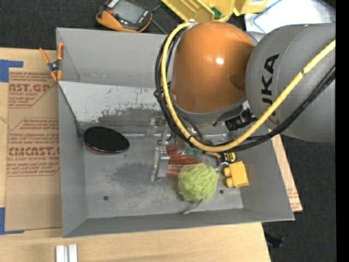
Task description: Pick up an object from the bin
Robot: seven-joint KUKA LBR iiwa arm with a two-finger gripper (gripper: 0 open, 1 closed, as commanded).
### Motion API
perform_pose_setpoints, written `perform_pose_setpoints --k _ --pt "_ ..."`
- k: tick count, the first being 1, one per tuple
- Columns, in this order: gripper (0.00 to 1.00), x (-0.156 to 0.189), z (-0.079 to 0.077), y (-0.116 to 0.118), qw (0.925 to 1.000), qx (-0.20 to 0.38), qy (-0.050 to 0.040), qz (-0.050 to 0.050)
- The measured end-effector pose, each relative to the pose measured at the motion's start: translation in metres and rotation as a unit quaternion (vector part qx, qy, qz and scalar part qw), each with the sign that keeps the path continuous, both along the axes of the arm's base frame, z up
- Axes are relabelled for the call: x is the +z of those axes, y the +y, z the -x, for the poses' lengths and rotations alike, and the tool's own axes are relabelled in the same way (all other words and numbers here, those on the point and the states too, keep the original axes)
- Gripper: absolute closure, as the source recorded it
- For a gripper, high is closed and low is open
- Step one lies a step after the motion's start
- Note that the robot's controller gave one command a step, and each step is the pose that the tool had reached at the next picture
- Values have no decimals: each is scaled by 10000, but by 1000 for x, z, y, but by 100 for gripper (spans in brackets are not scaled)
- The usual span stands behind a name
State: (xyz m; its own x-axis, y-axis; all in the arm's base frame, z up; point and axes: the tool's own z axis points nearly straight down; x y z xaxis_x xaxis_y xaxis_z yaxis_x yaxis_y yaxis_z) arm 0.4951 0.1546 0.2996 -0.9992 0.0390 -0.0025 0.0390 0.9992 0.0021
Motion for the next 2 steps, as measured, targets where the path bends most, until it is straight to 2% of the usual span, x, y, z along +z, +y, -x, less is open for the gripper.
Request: perform_pose_setpoints --k 1,2 --pt "0 -6 9 7 10000 -25 42 13" --pt "0 -37 -12 9 9998 -198 -28 -7"
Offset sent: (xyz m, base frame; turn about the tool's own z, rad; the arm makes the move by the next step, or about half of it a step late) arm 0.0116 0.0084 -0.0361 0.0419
